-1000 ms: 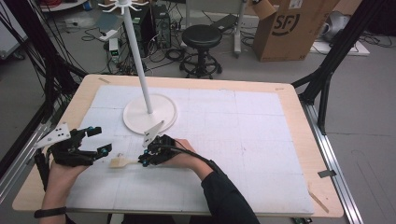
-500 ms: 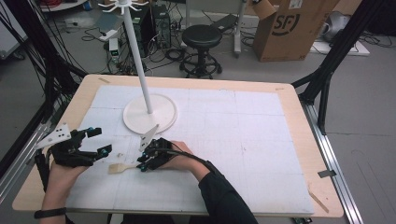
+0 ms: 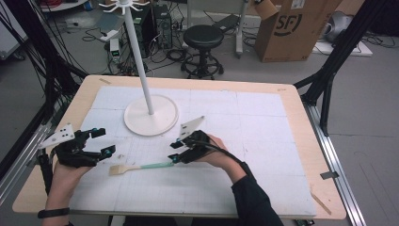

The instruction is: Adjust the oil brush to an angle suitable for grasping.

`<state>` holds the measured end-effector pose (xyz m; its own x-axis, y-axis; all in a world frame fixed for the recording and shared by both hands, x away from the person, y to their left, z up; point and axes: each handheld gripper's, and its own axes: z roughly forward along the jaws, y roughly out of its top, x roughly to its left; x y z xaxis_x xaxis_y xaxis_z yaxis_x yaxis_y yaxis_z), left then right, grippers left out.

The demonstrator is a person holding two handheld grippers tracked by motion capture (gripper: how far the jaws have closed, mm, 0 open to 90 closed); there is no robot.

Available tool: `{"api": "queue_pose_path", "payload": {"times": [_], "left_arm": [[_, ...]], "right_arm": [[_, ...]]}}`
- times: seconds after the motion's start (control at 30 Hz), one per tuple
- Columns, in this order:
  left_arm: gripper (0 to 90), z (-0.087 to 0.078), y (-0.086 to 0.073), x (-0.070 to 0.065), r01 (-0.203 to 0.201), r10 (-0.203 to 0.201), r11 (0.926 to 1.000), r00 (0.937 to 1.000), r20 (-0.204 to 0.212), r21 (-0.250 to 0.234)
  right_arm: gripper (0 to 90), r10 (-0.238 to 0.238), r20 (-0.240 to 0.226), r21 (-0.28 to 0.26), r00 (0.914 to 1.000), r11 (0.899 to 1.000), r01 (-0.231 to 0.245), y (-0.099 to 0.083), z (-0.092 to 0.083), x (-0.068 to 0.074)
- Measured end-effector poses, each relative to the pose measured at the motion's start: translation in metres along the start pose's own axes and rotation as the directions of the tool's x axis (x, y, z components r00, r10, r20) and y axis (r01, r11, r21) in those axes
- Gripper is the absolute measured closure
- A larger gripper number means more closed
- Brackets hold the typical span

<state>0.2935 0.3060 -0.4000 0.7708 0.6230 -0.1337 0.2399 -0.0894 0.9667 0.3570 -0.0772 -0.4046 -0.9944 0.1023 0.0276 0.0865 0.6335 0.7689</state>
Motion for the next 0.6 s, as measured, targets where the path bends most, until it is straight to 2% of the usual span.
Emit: {"api": "queue_pose_path", "payload": {"times": [0.13,0.23,0.33,0.4,0.47,0.6], "left_arm": [[15.2,0.003,-0.001,0.001,0.004,-0.004,1.0000,1.0000,-0.001,0.008],[15.2,0.004,-0.001,0.001,0.002,-0.002,0.9999,1.0000,-0.001,0.013],[15.2,0.005,-0.002,0.002,0.002,-0.002,0.9998,1.0000,0.000,0.018],[15.2,0.006,-0.002,0.001,0.004,-0.004,0.9998,1.0000,-0.003,0.018],[15.2,0.006,-0.002,0.002,0.005,-0.005,0.9998,1.0000,0.000,0.020],[15.3,0.007,-0.003,0.002,-0.001,0.001,0.9994,1.0000,-0.006,0.033]], "right_arm": [[48.7,0.054,0.067,-0.044,0.9963,0.998,-0.051,-0.028,-0.040,0.000],[45.7,0.104,0.132,-0.075,0.9857,0.993,-0.095,-0.049,-0.066,0.001],[42.6,0.166,0.178,-0.125,0.9700,0.982,-0.145,-0.070,-0.090,0.003],[40.9,0.200,0.213,-0.163,0.9564,0.972,-0.167,-0.084,-0.105,0.004],[39.4,0.251,0.236,-0.201,0.9386,0.958,-0.205,-0.098,-0.119,0.006],[33.7,0.314,0.279,-0.264,0.9073,0.934,-0.242,-0.123,-0.143,0.010]]}}
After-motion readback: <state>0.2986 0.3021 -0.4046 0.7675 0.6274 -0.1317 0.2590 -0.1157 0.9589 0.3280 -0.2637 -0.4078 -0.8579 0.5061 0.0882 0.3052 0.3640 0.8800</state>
